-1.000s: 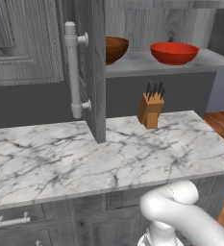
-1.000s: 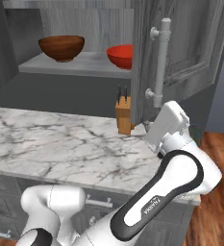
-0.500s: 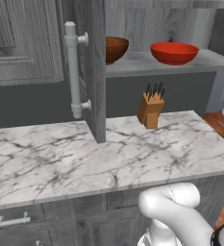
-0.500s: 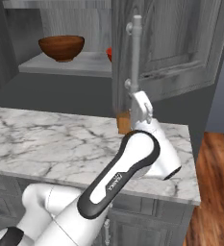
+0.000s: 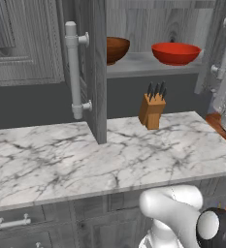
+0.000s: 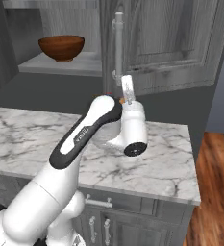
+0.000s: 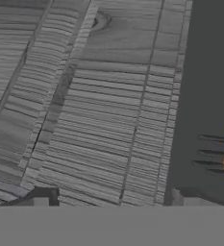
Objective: Open the cabinet. Pick the bowls from the counter and place them in the cabinet. Then close the cabinet.
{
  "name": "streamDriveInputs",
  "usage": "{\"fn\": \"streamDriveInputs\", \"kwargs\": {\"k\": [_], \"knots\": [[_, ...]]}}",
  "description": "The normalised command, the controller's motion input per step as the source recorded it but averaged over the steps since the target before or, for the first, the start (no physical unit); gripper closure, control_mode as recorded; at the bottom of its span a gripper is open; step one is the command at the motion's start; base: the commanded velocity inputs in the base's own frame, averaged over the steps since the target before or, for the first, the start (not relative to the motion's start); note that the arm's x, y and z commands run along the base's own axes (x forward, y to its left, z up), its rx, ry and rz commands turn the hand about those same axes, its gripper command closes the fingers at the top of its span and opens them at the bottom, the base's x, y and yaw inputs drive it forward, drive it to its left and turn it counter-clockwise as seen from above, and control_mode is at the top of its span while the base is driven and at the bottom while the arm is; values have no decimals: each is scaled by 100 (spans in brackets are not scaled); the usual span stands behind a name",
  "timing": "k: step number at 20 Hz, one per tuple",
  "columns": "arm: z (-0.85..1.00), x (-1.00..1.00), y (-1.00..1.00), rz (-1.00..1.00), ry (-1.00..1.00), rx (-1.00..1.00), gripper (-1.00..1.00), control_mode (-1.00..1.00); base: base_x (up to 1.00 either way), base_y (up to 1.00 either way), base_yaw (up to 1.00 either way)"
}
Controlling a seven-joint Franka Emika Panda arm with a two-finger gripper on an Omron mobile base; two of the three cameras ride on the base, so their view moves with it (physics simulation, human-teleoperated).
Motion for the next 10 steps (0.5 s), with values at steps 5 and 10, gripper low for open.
{"fn": "streamDriveInputs", "kwargs": {"k": [5, 10], "knots": [[21, 69, 0, -40, 44, 0, -100, -100, 0, 0, 0], [4, 78, 0, -36, 36, 1, -100, -100, 0, 0, 0]]}}
